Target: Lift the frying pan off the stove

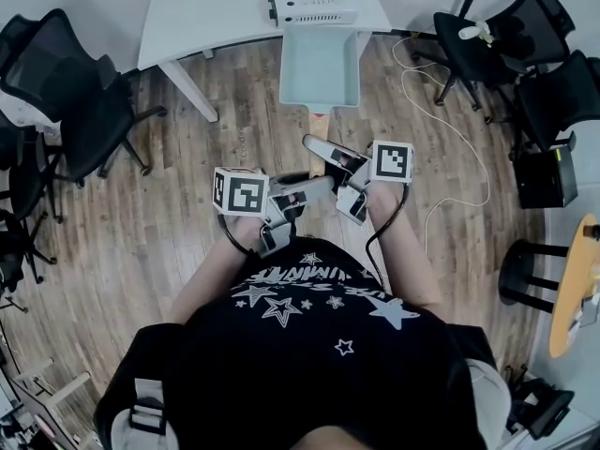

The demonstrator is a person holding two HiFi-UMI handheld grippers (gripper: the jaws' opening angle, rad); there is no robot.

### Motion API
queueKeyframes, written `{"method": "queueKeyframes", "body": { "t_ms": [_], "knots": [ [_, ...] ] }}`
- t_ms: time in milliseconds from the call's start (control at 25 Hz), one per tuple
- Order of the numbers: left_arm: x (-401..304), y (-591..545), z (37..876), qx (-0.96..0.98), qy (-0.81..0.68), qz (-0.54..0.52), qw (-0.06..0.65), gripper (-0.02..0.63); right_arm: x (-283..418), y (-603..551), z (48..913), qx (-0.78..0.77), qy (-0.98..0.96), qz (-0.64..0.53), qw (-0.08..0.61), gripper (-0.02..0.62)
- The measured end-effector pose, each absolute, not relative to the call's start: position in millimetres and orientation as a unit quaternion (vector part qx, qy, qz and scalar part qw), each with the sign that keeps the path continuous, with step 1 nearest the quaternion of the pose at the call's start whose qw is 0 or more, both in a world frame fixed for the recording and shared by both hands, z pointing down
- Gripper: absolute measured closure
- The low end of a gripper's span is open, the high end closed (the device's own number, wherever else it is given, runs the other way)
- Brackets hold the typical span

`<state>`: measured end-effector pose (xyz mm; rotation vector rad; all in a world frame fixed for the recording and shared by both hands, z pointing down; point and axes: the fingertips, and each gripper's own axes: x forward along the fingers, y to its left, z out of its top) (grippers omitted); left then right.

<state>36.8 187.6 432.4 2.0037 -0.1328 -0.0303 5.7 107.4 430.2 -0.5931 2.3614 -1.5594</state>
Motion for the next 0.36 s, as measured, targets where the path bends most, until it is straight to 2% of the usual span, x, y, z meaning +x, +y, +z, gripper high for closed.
{"method": "queueKeyframes", "body": {
  "t_ms": [360],
  "knots": [
    [42,207,433,0.846,-0.053,-0.015,0.531,0.468,9,126,432,-0.202,0.822,-0.52,0.116,0.431]
  ]
}}
